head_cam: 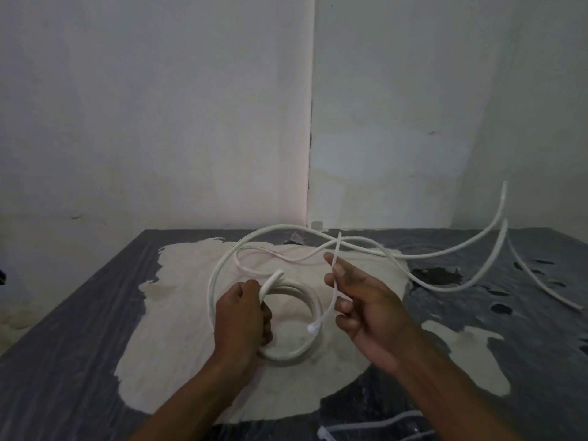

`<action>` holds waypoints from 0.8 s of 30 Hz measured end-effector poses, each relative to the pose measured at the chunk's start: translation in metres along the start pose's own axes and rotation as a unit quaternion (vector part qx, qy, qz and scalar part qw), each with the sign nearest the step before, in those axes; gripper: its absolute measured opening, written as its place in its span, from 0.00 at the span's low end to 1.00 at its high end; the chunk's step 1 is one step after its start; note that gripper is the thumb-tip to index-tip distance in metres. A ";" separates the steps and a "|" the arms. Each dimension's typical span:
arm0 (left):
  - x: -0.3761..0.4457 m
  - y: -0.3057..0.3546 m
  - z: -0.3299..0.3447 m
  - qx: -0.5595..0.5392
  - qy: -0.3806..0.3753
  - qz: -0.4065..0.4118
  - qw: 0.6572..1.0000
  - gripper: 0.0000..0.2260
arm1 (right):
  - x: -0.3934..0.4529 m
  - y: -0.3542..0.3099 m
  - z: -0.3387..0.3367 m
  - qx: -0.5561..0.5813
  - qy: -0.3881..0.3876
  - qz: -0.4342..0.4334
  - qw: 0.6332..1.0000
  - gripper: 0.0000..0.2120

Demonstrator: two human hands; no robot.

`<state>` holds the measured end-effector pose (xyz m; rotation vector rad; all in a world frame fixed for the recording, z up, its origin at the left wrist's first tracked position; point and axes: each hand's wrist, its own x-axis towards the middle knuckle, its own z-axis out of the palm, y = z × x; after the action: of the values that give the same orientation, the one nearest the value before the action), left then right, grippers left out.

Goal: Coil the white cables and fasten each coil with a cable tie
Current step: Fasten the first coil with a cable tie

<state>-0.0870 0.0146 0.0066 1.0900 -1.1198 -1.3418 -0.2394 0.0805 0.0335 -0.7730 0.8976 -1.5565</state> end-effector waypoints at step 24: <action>-0.004 0.004 -0.001 0.019 -0.089 0.028 0.995 0.13 | 0.002 -0.006 -0.006 -0.064 -0.015 -0.077 0.995 0.15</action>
<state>-0.0857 0.0184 0.0102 0.9744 -1.3013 -1.3986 -0.2477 0.0795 0.0364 -0.9747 0.9418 -1.6293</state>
